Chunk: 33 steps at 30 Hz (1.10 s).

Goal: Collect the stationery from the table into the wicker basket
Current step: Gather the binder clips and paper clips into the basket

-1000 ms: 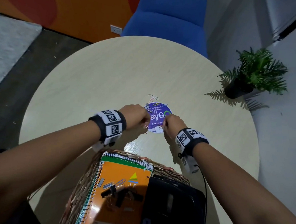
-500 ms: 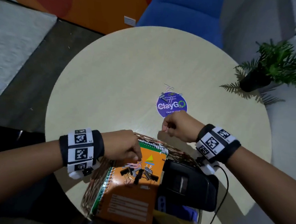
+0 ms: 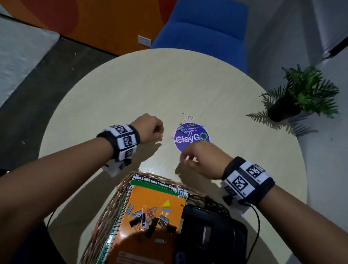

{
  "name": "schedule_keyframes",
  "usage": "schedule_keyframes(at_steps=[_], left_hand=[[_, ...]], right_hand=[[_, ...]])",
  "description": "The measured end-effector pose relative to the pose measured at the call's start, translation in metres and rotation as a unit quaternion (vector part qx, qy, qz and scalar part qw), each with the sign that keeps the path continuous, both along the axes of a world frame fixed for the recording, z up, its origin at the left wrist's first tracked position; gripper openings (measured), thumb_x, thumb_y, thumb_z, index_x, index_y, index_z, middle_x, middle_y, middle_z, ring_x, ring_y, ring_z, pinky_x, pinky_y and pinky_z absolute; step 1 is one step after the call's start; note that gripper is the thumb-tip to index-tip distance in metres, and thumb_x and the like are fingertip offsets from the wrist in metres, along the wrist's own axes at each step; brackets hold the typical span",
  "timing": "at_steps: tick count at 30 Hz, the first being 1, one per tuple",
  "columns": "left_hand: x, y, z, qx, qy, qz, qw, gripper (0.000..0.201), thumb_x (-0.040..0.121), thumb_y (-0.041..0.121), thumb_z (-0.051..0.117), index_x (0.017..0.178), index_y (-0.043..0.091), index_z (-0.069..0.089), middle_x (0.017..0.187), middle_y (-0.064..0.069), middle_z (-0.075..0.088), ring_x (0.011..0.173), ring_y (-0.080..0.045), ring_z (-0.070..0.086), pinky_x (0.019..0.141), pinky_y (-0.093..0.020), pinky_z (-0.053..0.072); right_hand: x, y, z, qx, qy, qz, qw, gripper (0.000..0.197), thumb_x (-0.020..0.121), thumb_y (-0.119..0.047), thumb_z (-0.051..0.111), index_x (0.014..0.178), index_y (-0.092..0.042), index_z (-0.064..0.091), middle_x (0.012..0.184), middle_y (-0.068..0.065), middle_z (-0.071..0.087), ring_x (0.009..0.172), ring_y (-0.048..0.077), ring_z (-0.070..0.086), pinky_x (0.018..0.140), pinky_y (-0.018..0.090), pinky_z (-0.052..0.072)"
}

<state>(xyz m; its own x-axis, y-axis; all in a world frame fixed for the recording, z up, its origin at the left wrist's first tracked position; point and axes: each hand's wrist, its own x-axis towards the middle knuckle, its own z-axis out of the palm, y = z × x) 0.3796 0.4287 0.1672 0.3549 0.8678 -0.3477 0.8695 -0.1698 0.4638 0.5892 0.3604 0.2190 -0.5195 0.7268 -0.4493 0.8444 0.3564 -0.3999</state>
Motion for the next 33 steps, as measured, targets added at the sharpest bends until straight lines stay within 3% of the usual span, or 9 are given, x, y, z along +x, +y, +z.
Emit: schedule_keyframes(at_steps=[3, 6, 12, 18, 22, 24, 26, 29, 33], left_hand=[[0.021, 0.018, -0.022, -0.027, 0.005, 0.054, 0.998, 0.014, 0.081, 0.026, 0.07, 0.083, 0.013, 0.07, 0.091, -0.009, 0.073, 0.089, -0.026, 0.066, 0.076, -0.03, 0.049], [0.038, 0.032, -0.04, -0.041, 0.018, 0.103, 0.994, 0.015, 0.078, 0.031, 0.07, 0.074, 0.018, 0.065, 0.089, -0.009, 0.073, 0.087, -0.029, 0.067, 0.072, -0.029, 0.05], [0.061, 0.05, -0.048, -0.065, 0.045, 0.105, 0.991, 0.031, 0.075, 0.038, 0.076, 0.086, 0.009, 0.07, 0.089, -0.011, 0.072, 0.082, -0.03, 0.068, 0.068, -0.03, 0.052], [0.063, 0.048, -0.044, -0.052, 0.102, 0.069, 0.991, 0.026, 0.075, 0.029, 0.076, 0.091, 0.01, 0.07, 0.09, -0.013, 0.073, 0.074, -0.032, 0.068, 0.071, -0.036, 0.058], [0.051, 0.043, -0.032, -0.071, 0.132, 0.017, 0.989, 0.018, 0.078, 0.021, 0.07, 0.092, 0.01, 0.071, 0.095, -0.009, 0.073, 0.078, -0.029, 0.067, 0.068, -0.028, 0.052], [0.044, 0.039, -0.015, -0.07, 0.112, 0.001, 0.991, 0.009, 0.08, 0.016, 0.066, 0.086, 0.012, 0.07, 0.084, 0.001, 0.071, 0.075, -0.024, 0.061, 0.063, -0.022, 0.043], [0.035, 0.032, 0.009, -0.068, 0.063, -0.016, 0.996, 0.007, 0.08, 0.013, 0.064, 0.078, 0.018, 0.067, 0.074, 0.006, 0.068, 0.074, -0.018, 0.06, 0.065, -0.023, 0.044], [0.022, 0.007, 0.043, -0.115, -0.021, -0.045, 0.992, 0.007, 0.075, 0.015, 0.075, 0.076, 0.018, 0.068, 0.078, 0.001, 0.076, 0.073, -0.013, 0.066, 0.072, -0.025, 0.048], [0.005, -0.04, 0.06, -0.158, -0.064, -0.092, 0.981, 0.009, 0.073, 0.021, 0.08, 0.075, 0.016, 0.072, 0.066, 0.006, 0.073, 0.055, 0.002, 0.063, 0.06, -0.011, 0.044]], right_hand=[[0.029, 0.035, -0.029, 0.053, -0.071, -0.09, 0.992, 0.014, 0.083, -0.02, 0.057, 0.094, -0.018, 0.067, 0.1, 0.009, 0.07, 0.096, 0.029, 0.062, 0.082, 0.037, 0.052], [0.047, 0.059, -0.056, 0.04, -0.069, -0.197, 0.977, 0.02, 0.079, -0.009, 0.058, 0.097, -0.009, 0.067, 0.099, 0.017, 0.068, 0.093, 0.037, 0.062, 0.082, 0.043, 0.053], [0.05, 0.059, -0.09, 0.054, -0.069, -0.194, 0.977, 0.032, 0.085, -0.016, 0.055, 0.115, -0.016, 0.064, 0.121, 0.011, 0.054, 0.109, 0.031, 0.056, 0.088, 0.039, 0.05], [0.043, 0.058, -0.094, 0.076, -0.06, -0.224, 0.97, 0.018, 0.086, -0.015, 0.054, 0.095, -0.013, 0.07, 0.11, 0.011, 0.06, 0.098, 0.034, 0.059, 0.078, 0.035, 0.048], [0.041, 0.059, -0.097, 0.057, -0.063, -0.252, 0.964, 0.017, 0.089, -0.014, 0.046, 0.084, -0.009, 0.062, 0.097, 0.014, 0.066, 0.087, 0.035, 0.061, 0.075, 0.037, 0.052], [0.041, 0.059, -0.099, 0.043, -0.063, -0.255, 0.964, 0.019, 0.091, -0.018, 0.043, 0.086, -0.009, 0.06, 0.098, 0.015, 0.066, 0.088, 0.036, 0.062, 0.073, 0.035, 0.05], [0.041, 0.06, -0.098, 0.038, -0.065, -0.254, 0.964, 0.023, 0.092, -0.02, 0.043, 0.091, -0.007, 0.061, 0.098, 0.017, 0.066, 0.089, 0.037, 0.062, 0.074, 0.036, 0.051], [0.042, 0.057, -0.09, 0.036, -0.055, -0.244, 0.967, 0.019, 0.087, -0.019, 0.049, 0.085, -0.007, 0.064, 0.09, 0.017, 0.067, 0.085, 0.037, 0.063, 0.074, 0.039, 0.055], [0.042, 0.049, -0.07, 0.016, 0.045, -0.234, 0.971, 0.011, 0.08, -0.008, 0.055, 0.079, -0.01, 0.066, 0.077, 0.007, 0.064, 0.074, 0.026, 0.06, 0.071, 0.027, 0.048]])
